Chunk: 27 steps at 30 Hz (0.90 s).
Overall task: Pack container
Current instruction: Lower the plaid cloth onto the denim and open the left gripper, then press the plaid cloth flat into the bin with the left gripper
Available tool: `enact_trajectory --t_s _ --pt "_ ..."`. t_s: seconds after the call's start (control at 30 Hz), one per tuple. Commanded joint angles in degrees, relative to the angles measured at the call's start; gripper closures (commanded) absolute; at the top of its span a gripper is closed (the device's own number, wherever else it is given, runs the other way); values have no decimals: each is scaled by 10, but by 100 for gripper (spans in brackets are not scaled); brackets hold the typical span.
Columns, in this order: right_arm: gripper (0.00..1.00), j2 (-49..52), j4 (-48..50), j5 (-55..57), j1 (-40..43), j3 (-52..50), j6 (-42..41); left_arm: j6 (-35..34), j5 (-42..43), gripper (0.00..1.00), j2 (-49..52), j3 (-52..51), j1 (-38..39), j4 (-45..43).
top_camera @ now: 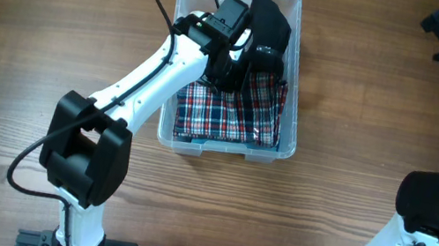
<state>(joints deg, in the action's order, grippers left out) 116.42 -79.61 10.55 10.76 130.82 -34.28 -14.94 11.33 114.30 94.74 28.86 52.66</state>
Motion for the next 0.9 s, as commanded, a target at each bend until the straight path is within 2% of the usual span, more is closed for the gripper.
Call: enact_trajectory --t_s 0.0,0.07,0.1,0.13,0.17,0.23,0.37,0.53,0.7,0.87 --pt "0 7 1 2 -2 -2 -2 -9 -31 93 -14 10 -4 -7" --pt "0 7 1 2 -2 -2 -2 -9 -43 91 -63 17 -7 -7" --pt "0 7 1 2 -2 -2 -2 -9 -44 85 -89 17 -7 -8" --pt "0 7 1 2 -2 -2 -2 -9 -44 72 -114 17 -7 -8" --pt "0 7 1 2 -2 -2 -2 -9 -44 46 -141 17 -7 -5" --pt "1 7 1 2 -2 -2 -3 -9 -45 3 -192 17 -9 4" --pt "0 7 1 2 -2 -2 -3 -9 -70 0 -276 17 -11 39" --pt "0 7 1 2 -2 -2 -2 -10 -69 0 -365 17 -11 147" --pt "0 7 1 2 -2 -2 -2 -9 -69 0 -388 17 -11 216" --pt "0 7 1 2 -2 -2 -2 -10 -69 0 -386 17 -11 220"
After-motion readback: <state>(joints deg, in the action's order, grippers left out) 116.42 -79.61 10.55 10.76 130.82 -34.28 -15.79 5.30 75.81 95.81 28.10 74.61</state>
